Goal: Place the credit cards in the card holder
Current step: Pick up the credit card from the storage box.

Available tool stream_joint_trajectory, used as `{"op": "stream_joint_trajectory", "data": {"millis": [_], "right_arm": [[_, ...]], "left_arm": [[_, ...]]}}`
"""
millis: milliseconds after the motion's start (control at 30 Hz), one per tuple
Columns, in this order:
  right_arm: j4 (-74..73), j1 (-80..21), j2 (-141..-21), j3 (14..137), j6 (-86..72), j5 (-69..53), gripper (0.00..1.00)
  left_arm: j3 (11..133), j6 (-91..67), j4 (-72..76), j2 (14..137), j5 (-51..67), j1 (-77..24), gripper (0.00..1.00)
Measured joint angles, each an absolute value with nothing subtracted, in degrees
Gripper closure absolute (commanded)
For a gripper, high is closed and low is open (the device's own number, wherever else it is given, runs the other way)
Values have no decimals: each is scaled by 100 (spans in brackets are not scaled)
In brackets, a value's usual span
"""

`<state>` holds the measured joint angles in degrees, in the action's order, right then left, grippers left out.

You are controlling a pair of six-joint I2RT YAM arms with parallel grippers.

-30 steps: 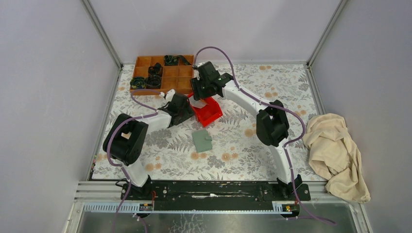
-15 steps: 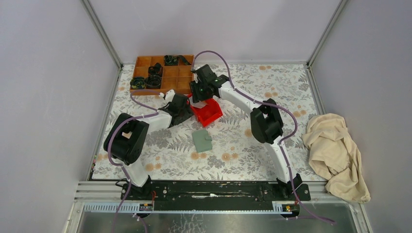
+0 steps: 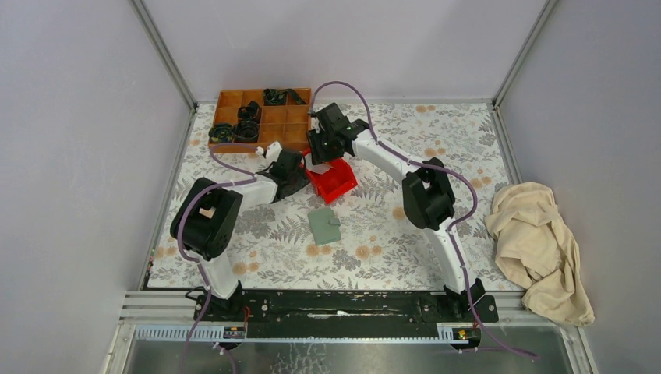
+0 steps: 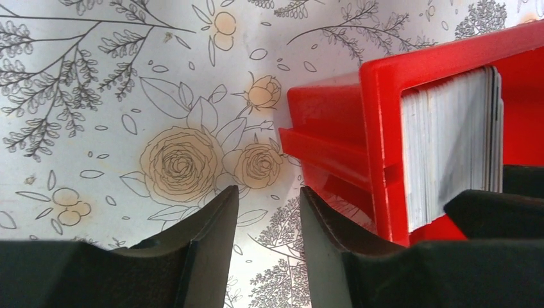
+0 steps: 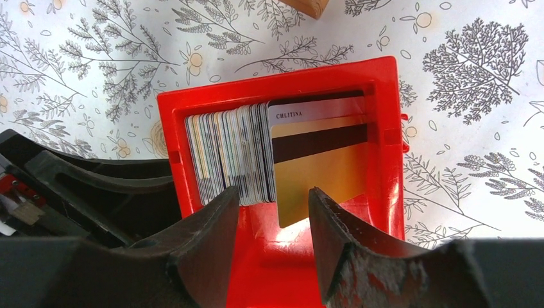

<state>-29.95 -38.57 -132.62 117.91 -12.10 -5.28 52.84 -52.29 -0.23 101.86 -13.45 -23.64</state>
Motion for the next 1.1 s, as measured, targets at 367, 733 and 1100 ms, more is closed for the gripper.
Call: {"op": "stream_joint_trajectory", "data": {"millis": [367, 733, 1100], "right_arm": [[-3026, -3824, -13312, 11817, -1208, -718, 65], [-3118, -3830, -13312, 11869, -1184, -663, 74], [-3339, -3854, -13214, 11909, -1087, -515, 79]], "left_arm": [[5308, -5242, 134, 10263, -1282, -2364, 54], [5369, -5242, 95, 10302, -1240, -2364, 54], [5430, -5260, 102, 10357, -1240, -2364, 54]]}}
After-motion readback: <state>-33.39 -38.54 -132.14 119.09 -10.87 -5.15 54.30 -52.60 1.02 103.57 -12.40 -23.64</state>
